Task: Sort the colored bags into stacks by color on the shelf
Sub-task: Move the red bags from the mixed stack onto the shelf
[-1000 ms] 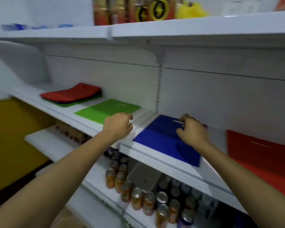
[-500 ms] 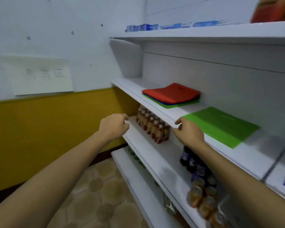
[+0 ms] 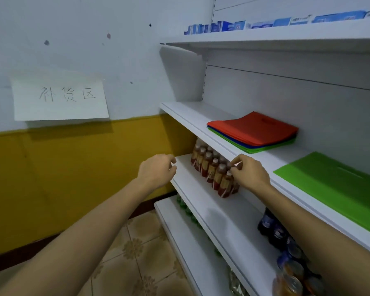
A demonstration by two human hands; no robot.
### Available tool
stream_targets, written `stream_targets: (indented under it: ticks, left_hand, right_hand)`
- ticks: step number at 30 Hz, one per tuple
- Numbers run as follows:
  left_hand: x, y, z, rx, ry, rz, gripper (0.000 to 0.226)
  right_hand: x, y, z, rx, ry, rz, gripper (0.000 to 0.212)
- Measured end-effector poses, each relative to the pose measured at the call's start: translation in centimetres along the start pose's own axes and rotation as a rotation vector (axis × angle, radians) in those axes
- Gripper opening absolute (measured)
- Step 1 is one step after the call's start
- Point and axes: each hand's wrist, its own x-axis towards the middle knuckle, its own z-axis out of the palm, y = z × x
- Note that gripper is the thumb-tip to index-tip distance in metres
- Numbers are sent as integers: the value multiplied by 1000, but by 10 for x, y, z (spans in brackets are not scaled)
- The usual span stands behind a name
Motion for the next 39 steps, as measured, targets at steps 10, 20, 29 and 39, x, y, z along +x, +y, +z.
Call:
stream_targets:
  ticks: [10, 20, 29, 39]
  left_hand:
    - [151, 31, 25, -22, 38, 146, 28]
    - [269, 77, 77, -153, 41, 268, 34]
    - [377, 105, 123, -406, -54, 329, 39]
    - [455, 118, 177, -365, -368, 585, 64]
  right_hand:
    - [117, 61, -12, -37, 117, 117, 15]
    - [164, 122, -1, 78, 199, 305, 47]
    - [192, 151, 0, 175, 310, 561, 23]
    - [235, 144, 13, 213, 409, 833, 60]
